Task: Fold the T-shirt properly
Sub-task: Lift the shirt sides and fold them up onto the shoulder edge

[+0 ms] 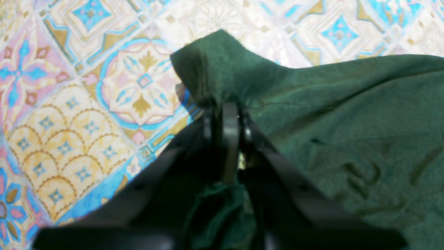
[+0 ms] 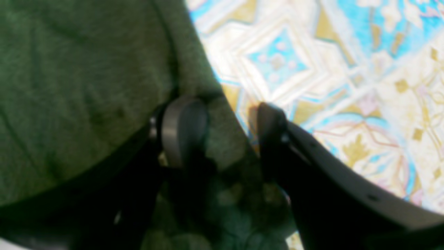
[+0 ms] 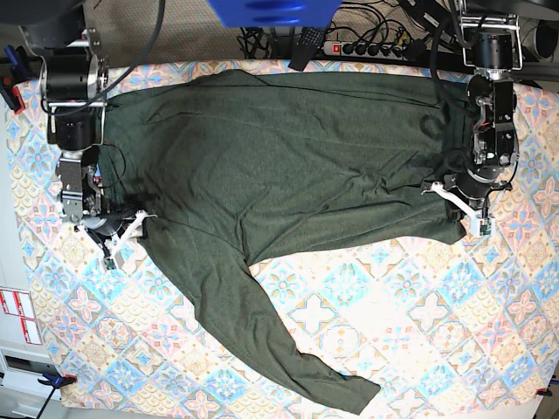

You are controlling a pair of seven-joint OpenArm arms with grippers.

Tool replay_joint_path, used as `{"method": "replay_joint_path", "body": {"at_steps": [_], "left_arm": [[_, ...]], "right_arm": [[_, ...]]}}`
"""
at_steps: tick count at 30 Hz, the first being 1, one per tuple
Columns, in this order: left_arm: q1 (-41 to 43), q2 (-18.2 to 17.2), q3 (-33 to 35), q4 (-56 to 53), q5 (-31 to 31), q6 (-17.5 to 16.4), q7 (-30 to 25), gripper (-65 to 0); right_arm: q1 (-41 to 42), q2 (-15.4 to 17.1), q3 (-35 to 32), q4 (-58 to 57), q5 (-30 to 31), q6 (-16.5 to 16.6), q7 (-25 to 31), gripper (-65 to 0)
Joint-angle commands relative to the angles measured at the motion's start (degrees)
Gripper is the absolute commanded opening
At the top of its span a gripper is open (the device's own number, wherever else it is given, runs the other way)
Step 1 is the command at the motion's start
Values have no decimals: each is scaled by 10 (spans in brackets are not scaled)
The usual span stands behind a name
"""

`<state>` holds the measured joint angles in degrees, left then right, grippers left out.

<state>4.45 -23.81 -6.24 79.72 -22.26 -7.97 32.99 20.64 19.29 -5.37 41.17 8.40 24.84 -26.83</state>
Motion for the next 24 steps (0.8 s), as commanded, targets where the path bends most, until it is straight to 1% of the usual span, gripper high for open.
{"method": "replay_joint_path", "body": {"at_steps": [1,2,3,6,8,10,13,16,20,24], "left_arm": [[-9,-9,-4,10,1,1,-13,-650],[-9,-9,-4,10,1,1,-13,-650],[-9,-9,-4,10,1,1,-13,-650],[-10,-9,-3,10,1,1,-13,-650],[-10,-9,-3,10,1,1,-13,-650],[-10,-9,-3,10,1,1,-13,-650],[-10,-9,-3,10,1,1,-13,-650],[-10,-9,-4,10,1,1,-15,-650],[-10,-10,-4,10,1,1,-16,-650],[-9,-12,-4,10,1,1,-16,-650]], "right_arm": [[3,5,0,3,3,8,-20,-365],[1,5,0,3,3,8,-18,-374],[1,5,0,3,3,8,-18,-400],[1,5,0,3,3,9,-17,-516],[1,5,3,3,3,10,-16,-582],[1,5,7,4,3,10,-16,-617],[1,7,8,14,5,10,-16,-626],[-8,6,8,75,6,10,-20,-632],[-49,7,8,158,7,10,-22,-632],[-89,7,8,231,7,10,-58,-635]]}}
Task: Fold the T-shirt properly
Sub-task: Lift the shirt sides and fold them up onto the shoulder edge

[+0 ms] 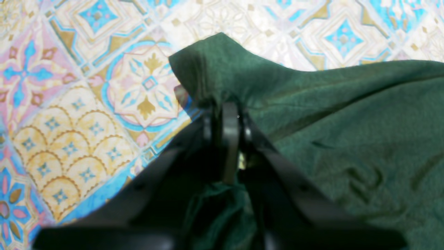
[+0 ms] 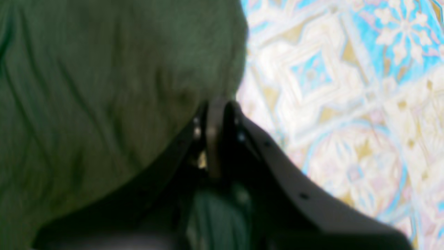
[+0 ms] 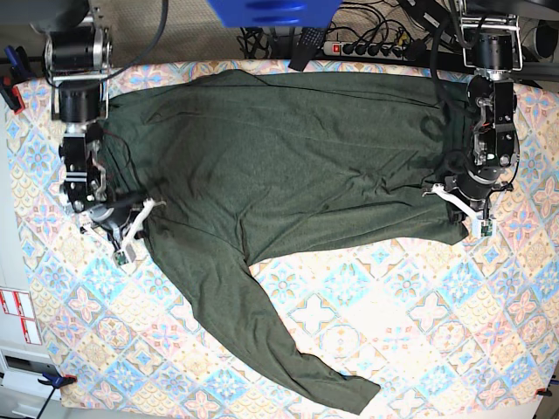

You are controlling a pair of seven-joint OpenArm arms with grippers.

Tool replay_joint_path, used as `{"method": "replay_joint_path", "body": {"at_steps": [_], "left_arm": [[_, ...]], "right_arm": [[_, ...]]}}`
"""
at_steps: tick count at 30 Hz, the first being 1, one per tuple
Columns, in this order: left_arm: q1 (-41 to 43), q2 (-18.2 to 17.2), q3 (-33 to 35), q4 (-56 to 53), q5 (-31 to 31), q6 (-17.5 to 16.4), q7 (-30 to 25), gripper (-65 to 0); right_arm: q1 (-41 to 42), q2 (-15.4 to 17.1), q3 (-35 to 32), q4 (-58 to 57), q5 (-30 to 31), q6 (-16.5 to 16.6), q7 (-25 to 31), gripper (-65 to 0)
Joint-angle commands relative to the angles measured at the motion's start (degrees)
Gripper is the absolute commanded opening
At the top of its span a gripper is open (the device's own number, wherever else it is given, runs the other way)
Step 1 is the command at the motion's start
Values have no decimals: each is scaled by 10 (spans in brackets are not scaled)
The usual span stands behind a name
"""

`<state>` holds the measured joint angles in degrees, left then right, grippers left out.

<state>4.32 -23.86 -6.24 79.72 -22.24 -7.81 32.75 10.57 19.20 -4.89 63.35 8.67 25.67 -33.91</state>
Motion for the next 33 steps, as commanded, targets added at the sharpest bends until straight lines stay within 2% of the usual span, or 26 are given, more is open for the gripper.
{"method": "replay_joint_path", "body": {"at_steps": [1,6,11,17,29,33], "left_arm": [[-6,-12,-4,10,0,-1,-13,-650],[-4,-13,-4,10,3,-1,-13,-650],[12,-33,-4,10,0,-1,-14,-650],[36,-52,-4,19,0,-1,-15,-650],[59,-63,-5,21,0,-1,-15,-650],[80,-64,-5,59,0,-1,-14,-650]], "right_arm": [[-2,8,3,29,4,1,10,-635],[-49,8,8,99,4,1,6,-635],[-110,8,64,163,4,1,6,-635],[-171,10,102,221,4,1,6,-635],[-257,10,165,301,4,2,6,-635],[-278,10,183,318,4,3,6,-635]]}}
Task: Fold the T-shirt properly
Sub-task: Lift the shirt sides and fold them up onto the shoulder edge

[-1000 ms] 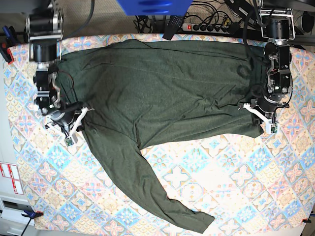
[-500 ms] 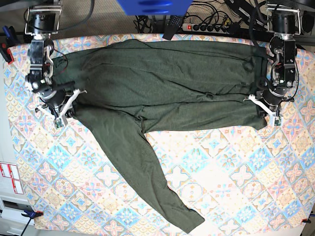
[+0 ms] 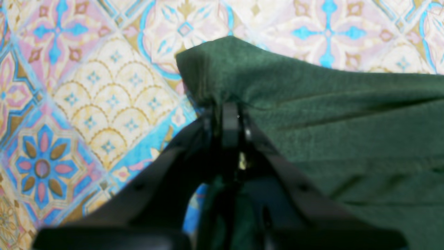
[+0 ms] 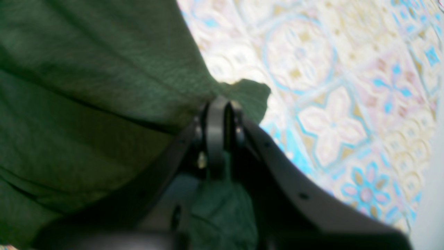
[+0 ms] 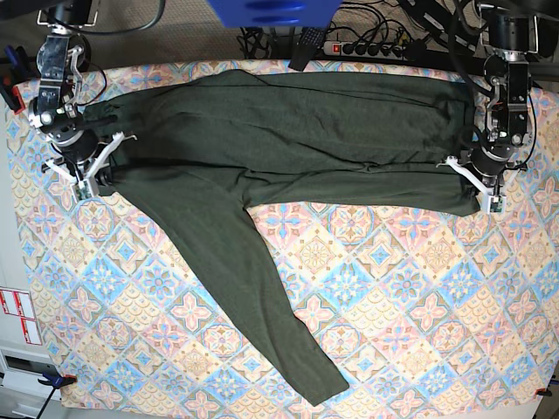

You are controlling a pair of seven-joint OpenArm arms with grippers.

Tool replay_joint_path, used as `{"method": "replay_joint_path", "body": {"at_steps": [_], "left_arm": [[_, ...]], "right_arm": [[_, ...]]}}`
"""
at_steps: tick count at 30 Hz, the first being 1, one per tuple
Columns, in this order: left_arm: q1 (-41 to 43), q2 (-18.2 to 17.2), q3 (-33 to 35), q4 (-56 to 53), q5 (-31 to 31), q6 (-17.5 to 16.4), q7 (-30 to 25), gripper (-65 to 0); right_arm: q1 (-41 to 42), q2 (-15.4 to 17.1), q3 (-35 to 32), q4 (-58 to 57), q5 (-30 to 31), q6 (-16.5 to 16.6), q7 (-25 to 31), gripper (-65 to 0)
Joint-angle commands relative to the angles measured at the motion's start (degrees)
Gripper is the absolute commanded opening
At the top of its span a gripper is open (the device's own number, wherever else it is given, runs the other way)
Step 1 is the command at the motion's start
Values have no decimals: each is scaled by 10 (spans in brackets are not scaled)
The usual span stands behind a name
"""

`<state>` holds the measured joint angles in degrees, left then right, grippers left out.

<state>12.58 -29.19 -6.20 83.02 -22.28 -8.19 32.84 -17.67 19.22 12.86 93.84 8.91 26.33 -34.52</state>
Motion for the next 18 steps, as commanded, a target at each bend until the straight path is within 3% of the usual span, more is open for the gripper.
{"method": "replay_joint_path", "body": {"at_steps": [1,6,18], "left_arm": [[5,-11,-5,40,0,2,-15,-650],[28,-11,-4,72,1,2,-13,-650],[83,-43,-4,92,1,2,-14,-650]], "right_arm": [[0,10,9,19,2,1,12,-635],[-9,10,41,34,2,57,10,-635],[-42,9,94,36,1,80,-8,-635]]}}
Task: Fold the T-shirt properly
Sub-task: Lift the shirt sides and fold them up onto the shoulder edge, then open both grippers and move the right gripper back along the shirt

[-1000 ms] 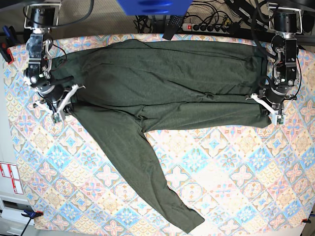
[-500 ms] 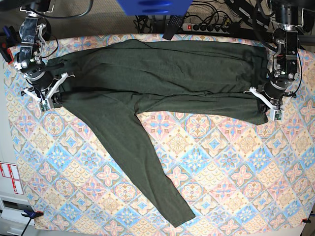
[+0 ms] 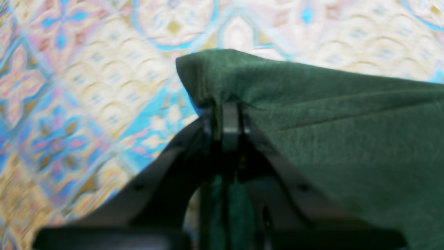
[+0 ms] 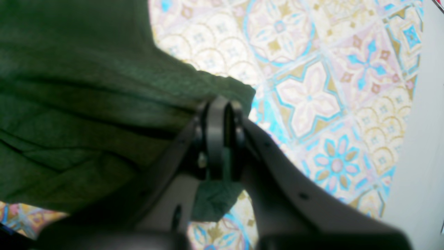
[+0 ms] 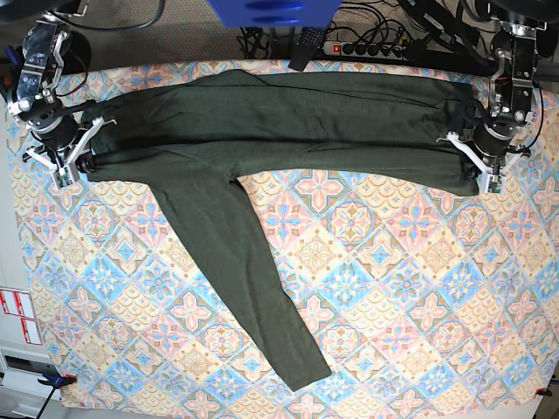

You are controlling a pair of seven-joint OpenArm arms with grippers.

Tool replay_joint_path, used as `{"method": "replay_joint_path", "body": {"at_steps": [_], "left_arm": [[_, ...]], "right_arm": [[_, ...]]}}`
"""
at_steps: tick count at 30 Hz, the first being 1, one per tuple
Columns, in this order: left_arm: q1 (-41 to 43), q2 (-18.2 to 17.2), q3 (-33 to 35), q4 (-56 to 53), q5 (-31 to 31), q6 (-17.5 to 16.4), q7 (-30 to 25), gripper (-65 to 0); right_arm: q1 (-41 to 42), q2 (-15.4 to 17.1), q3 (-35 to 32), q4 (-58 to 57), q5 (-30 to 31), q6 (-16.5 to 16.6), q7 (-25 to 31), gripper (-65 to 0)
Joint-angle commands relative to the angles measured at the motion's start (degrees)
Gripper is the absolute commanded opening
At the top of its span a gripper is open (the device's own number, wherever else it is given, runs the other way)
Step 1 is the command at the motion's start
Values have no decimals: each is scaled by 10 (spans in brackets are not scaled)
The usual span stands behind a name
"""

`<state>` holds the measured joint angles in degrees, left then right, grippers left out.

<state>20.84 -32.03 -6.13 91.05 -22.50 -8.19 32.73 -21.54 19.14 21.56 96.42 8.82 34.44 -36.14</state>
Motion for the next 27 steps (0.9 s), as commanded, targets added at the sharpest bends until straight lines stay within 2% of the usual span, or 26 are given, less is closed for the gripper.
{"method": "replay_joint_path", "body": {"at_steps": [1,15,21,27], "left_arm": [[1,-19,-3,10,3,2,-12,-650],[21,-24,9,0,8,2,-9,-650],[19,-25,24,-34,8,2,16,-650],[19,-26,39,-42,8,2,16,-650]], "right_arm": [[-8,10,7,10,2,-1,8,-635],[-17,10,3,4,2,-1,4,-635],[-16,9,-16,-7,-1,-1,3,-630],[-15,10,-22,-30,-2,-3,3,-515]]}}
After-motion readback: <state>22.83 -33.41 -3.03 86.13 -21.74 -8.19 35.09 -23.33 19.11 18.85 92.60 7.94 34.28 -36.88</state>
